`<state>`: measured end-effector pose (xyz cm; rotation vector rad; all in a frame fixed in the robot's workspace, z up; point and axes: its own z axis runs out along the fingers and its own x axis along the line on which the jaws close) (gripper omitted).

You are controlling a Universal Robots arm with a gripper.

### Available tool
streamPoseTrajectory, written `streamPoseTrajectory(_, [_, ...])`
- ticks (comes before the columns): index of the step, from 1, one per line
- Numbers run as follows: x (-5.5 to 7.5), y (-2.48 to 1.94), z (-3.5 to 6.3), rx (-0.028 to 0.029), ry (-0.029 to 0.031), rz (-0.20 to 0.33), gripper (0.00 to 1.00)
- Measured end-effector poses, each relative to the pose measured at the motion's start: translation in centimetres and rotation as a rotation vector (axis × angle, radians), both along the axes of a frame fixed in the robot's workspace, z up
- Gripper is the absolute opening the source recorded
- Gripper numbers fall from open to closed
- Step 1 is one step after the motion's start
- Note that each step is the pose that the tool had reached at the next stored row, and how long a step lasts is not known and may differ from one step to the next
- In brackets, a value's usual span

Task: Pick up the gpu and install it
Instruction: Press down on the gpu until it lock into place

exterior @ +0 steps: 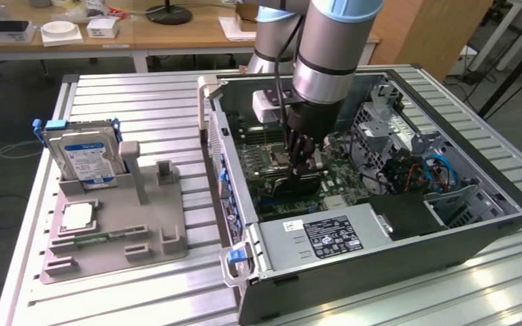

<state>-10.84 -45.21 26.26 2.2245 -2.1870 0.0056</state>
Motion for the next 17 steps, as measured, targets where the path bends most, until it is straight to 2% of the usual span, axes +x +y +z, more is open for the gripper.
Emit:
streamPoseTrajectory(3, [0.0, -0.01, -0.21, -0.0003, 0.0003, 0.000, 0.11])
streamPoseTrajectory(10, [-0.1, 0.02, -0.11, 0.0037, -0.0014, 0.000, 0.11])
streamPoseTrajectory(17, [-0.3, 0.01, 1.15, 0.0024, -0.0003, 0.000, 0.11])
